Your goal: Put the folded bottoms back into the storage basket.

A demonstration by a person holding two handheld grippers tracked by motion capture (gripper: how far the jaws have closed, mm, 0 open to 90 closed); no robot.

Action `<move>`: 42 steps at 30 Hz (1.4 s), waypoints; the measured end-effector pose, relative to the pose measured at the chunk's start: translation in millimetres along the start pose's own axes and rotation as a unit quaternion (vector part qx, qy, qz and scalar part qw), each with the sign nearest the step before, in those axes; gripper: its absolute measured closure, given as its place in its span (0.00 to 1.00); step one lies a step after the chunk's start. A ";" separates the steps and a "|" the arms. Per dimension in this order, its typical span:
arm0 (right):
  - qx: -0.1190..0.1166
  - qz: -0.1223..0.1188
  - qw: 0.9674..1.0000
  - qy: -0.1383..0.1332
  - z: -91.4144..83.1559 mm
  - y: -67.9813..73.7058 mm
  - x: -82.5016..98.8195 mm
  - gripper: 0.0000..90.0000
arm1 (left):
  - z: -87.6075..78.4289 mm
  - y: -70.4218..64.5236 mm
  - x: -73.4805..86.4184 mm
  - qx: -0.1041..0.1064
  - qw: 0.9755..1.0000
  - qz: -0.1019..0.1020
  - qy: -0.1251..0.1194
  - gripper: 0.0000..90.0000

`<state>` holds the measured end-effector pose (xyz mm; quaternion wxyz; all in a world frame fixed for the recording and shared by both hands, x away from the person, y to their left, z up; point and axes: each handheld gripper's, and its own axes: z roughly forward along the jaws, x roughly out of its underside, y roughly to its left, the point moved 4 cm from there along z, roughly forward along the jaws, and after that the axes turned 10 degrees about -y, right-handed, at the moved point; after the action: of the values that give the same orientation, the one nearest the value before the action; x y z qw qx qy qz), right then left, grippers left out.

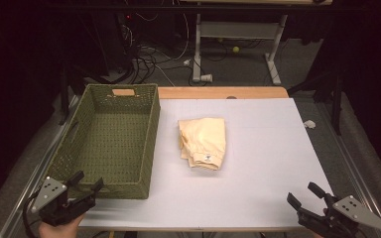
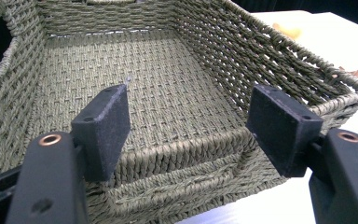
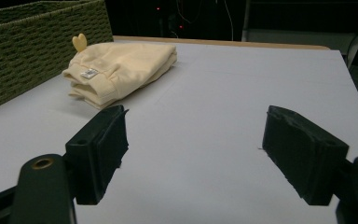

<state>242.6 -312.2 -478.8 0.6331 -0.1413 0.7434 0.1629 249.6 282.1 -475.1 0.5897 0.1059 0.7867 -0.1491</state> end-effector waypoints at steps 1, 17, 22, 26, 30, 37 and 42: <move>0.000 0.001 1.000 0.000 -0.5 0.2 0.0 0.25 | 0.0 -0.3 -0.1 0.000 1.000 0.000 0.000 0.32; -0.002 -0.001 1.000 0.001 -0.5 0.6 0.1 0.25 | 1.0 -0.6 0.2 0.002 1.000 0.003 0.002 0.32; -0.002 -0.001 1.000 0.002 -0.3 0.8 0.2 0.25 | 0.7 0.2 -0.5 0.004 1.000 0.002 0.001 0.32; -0.003 -0.002 1.000 0.001 -0.6 0.8 0.2 0.25 | 0.4 -0.5 -1.1 0.004 1.000 0.001 -0.001 0.32; -0.004 -0.001 1.000 0.002 -0.4 0.7 0.4 0.25 | 0.4 -1.9 -2.1 0.006 1.000 0.002 -0.001 0.32; -0.006 -0.004 1.000 0.004 0.2 1.3 0.7 0.25 | 0.2 -4.9 -3.5 0.012 1.000 0.002 -0.003 0.32; -0.006 -0.003 1.000 0.004 0.3 1.3 0.8 0.25 | -0.1 -6.0 -4.5 0.014 1.000 0.002 -0.005 0.32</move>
<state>242.2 -310.9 -479.5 0.6297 -0.1484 0.7445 0.1648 248.7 276.6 -470.0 0.5920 0.1153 0.7815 -0.1597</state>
